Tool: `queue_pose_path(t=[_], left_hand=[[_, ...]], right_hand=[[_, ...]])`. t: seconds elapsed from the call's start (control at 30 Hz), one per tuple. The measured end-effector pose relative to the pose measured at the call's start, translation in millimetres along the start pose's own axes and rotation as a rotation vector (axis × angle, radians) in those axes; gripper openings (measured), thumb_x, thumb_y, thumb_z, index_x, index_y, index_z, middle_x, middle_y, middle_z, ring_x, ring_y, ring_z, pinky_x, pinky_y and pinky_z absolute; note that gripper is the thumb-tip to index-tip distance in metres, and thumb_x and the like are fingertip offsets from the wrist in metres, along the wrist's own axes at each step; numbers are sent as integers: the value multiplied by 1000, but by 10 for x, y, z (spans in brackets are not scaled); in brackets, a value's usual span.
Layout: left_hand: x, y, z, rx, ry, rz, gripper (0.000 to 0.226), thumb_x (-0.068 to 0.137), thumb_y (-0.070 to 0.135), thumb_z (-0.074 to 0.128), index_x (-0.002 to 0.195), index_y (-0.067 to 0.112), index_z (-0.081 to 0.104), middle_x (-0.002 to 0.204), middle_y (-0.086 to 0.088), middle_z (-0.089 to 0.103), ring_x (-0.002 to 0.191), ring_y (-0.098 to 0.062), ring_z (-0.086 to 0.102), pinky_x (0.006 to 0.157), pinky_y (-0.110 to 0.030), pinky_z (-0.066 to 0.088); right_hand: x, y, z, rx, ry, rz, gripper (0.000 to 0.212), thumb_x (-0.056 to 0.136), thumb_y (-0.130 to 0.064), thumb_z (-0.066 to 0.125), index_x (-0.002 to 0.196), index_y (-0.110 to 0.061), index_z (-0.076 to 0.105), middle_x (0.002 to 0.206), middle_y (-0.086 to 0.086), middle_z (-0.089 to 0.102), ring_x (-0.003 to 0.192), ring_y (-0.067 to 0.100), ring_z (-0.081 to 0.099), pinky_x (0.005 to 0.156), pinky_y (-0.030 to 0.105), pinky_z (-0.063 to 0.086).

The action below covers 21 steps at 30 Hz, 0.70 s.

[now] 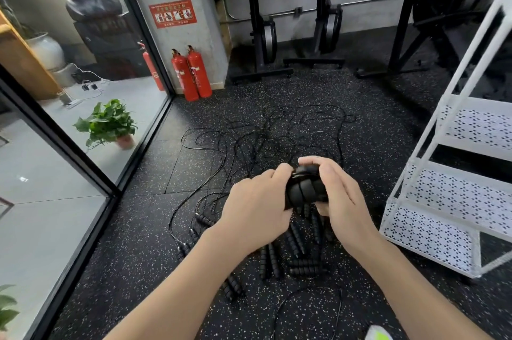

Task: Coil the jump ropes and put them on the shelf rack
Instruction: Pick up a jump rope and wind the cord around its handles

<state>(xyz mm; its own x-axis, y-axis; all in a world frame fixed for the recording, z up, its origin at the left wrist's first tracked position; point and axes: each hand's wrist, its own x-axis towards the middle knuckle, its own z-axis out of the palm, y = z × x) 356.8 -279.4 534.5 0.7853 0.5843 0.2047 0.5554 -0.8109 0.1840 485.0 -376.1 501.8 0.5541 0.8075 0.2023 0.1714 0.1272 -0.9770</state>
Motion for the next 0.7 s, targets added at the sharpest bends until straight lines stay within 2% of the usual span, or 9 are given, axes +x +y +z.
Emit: queue_pose_path(t=[0.1,0.23,0.33,0.4,0.47,0.53,0.57,0.63,0.7], left_hand=[[-29,-46,-102,-122,49,-142,31,90,30,61,111,32,39,100,9,63,85,-23,64,75,-39,52],[-50,-29,-224,-210,53,-230,25,91,28,61,108,31,42,92,8,63,84,-27,63,79,-43,53],[-81,43,-235,-293,41,-307,21,91,28,59,104,29,42,89,5,62,82,-30,61,79,-44,53],[-73,78,-197,-305,46,-345,21,92,29,59,103,27,42,91,3,62,84,-31,61,78,-43,51],[-63,87,-147,-240,64,-345,24,93,36,59,101,26,38,92,3,60,86,-31,62,72,-40,46],[-51,41,-98,-99,100,-301,29,96,40,58,99,26,33,97,2,61,89,-31,65,68,-39,40],[-45,1,-83,-23,108,-268,29,97,37,57,100,25,31,101,1,62,92,-31,66,66,-38,38],[-56,-81,-89,117,102,-195,26,97,26,57,106,24,33,108,-1,62,98,-30,67,66,-37,36],[-91,-133,-117,237,86,-112,29,95,22,59,114,21,36,112,-2,60,102,-29,65,67,-36,35]], right_hand=[[-72,19,-1,-54,103,-114,29,109,-24,41,119,-31,67,79,-6,64,66,6,54,56,21,42],[-118,43,88,-361,147,-185,24,107,-34,38,111,-33,61,68,-10,55,55,7,48,54,16,35],[-168,-85,240,-462,39,-58,29,105,-44,31,106,-29,55,66,-3,58,53,11,52,52,31,41],[-221,-149,361,-527,-93,81,13,106,-29,40,114,-24,49,72,-5,61,60,12,57,55,35,44],[-268,-213,459,-615,-187,140,34,101,-11,47,134,-18,39,83,-6,60,73,17,59,58,32,43],[-298,-296,498,-746,-266,155,41,100,-10,45,140,-14,34,100,4,65,91,26,64,69,35,46],[-298,-354,501,-804,-286,155,32,101,-12,43,133,-14,39,105,8,64,97,30,64,72,37,45],[-289,-470,464,-943,-307,118,6,105,-21,40,107,-17,45,98,8,62,94,31,64,70,36,42],[-284,-556,407,-994,-275,12,20,104,-34,44,92,-17,48,85,2,59,82,27,63,67,38,48]])
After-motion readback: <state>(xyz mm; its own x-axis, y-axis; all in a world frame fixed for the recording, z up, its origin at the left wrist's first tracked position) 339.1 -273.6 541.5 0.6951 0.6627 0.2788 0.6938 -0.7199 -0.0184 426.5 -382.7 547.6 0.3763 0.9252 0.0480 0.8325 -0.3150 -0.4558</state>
